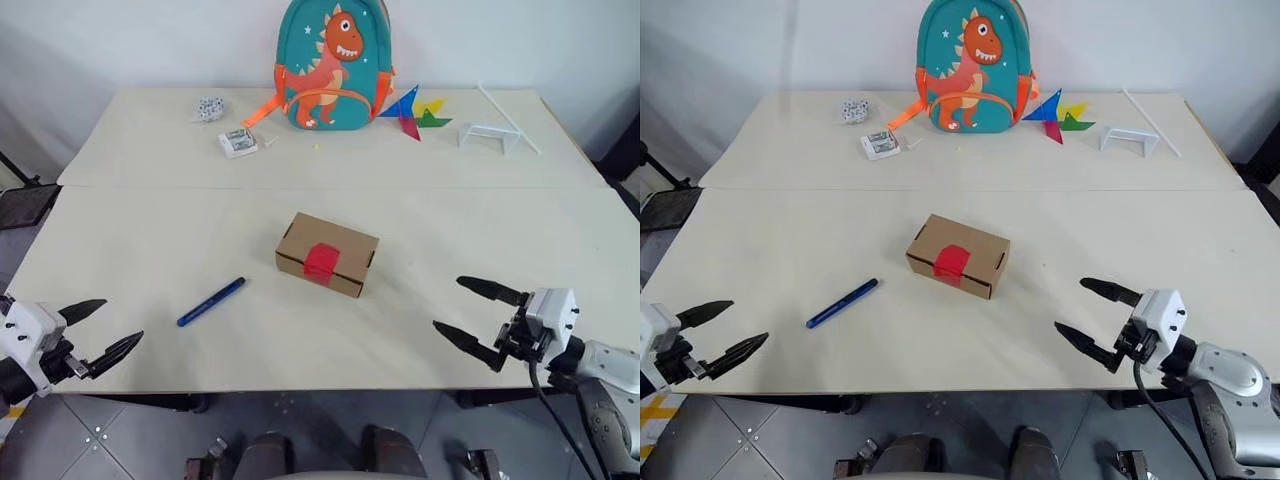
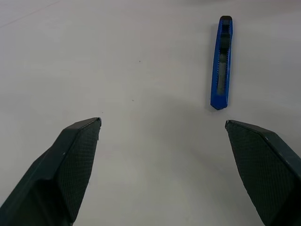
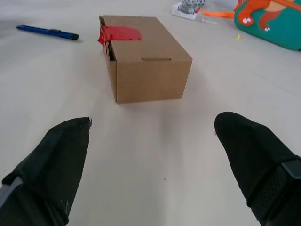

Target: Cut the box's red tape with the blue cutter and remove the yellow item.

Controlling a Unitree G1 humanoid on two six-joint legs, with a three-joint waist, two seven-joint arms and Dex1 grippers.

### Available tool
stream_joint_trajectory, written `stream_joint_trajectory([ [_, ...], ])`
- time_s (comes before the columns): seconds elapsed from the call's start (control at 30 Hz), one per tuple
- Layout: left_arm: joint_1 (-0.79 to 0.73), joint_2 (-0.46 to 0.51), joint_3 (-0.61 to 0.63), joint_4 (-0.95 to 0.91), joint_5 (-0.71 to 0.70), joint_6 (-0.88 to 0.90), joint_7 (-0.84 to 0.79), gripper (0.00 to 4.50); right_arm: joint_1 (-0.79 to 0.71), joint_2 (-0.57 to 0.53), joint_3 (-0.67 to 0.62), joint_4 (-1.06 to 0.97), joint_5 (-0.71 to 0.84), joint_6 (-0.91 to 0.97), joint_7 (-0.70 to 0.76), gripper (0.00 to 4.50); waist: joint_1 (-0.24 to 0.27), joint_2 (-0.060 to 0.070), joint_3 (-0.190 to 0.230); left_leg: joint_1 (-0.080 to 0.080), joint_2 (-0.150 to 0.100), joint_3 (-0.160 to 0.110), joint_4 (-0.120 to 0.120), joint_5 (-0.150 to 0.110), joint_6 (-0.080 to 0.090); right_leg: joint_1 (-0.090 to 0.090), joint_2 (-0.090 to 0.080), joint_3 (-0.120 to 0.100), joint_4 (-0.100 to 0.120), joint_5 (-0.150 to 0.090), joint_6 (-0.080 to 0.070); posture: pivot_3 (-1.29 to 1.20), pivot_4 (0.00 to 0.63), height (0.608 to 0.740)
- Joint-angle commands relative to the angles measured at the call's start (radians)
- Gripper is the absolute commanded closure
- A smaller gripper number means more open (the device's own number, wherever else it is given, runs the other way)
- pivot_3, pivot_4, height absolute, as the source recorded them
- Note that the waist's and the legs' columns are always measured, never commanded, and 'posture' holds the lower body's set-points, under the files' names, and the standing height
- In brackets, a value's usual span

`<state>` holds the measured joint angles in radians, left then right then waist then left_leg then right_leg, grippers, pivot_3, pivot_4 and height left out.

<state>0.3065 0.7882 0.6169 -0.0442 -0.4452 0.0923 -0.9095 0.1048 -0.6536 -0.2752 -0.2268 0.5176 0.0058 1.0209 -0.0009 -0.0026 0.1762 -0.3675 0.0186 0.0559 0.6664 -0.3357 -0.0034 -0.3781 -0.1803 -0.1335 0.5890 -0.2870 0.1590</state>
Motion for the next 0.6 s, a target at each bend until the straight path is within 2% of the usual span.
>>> stream_joint_trajectory([
  [0.03, -0.017, -0.012, 0.015, -0.031, -0.019, 0.010, 0.020, 0.02, -0.010, 0.007, 0.009, -0.015, 0.012, 0.011, -0.008, 0.00, 0.000, 0.000, 0.000, 0.000, 0.000, 0.000, 0.000, 0.000, 0.000, 0.000, 0.000, 0.000, 0.000, 0.000, 0.000, 0.00, 0.150, 0.740],
  [0.13, -0.041, -0.015, -0.002, -0.062, -0.082, 0.079, -0.001, 0.02, -0.035, 0.028, 0.021, -0.037, 0.029, 0.056, -0.050, 0.00, 0.001, 0.000, 0.000, 0.000, 0.000, 0.000, 0.000, 0.000, 0.000, 0.000, 0.000, 0.000, 0.000, 0.000, 0.000, 0.00, 0.150, 0.740],
  [0.23, -0.110, -0.010, -0.048, -0.099, -0.110, 0.132, 0.000, 0.62, -0.044, 0.028, 0.054, -0.087, 0.032, 0.127, -0.084, 0.64, 0.004, 0.000, 0.000, 0.000, 0.000, 0.000, 0.001, 0.000, 0.000, 0.000, 0.000, 0.000, 0.001, 0.000, 0.000, 0.00, 0.150, 0.740],
  [0.37, -0.304, -0.012, -0.180, -0.064, -0.053, 0.156, 0.038, 1.85, -0.061, 0.041, 0.123, -0.153, -0.005, 0.205, -0.157, 2.02, 0.013, 0.000, 0.000, -0.001, 0.000, -0.001, 0.002, 0.000, 0.000, 0.000, 0.000, 0.000, 0.002, 0.000, 0.000, 0.00, 0.150, 0.740],
  [0.47, -0.550, -0.065, -0.362, 0.052, 0.066, 0.132, 0.082, 2.80, -0.107, 0.063, 0.201, -0.150, -0.103, 0.250, -0.252, 3.14, 0.023, 0.000, 0.000, 0.000, -0.001, 0.000, 0.003, 0.000, 0.000, 0.000, 0.000, 0.000, 0.002, 0.000, 0.000, 0.00, 0.150, 0.740],
  [0.6, -0.787, -0.158, -0.517, 0.256, 0.206, 0.050, 0.127, 4.11, -0.181, 0.107, 0.282, -0.089, -0.210, 0.291, -0.349, 4.50, 0.023, 0.000, 0.000, -0.002, -0.002, 0.000, 0.005, 0.000, 0.000, 0.000, 0.000, 0.000, 0.002, 0.000, 0.001, 0.00, 0.150, 0.740],
])
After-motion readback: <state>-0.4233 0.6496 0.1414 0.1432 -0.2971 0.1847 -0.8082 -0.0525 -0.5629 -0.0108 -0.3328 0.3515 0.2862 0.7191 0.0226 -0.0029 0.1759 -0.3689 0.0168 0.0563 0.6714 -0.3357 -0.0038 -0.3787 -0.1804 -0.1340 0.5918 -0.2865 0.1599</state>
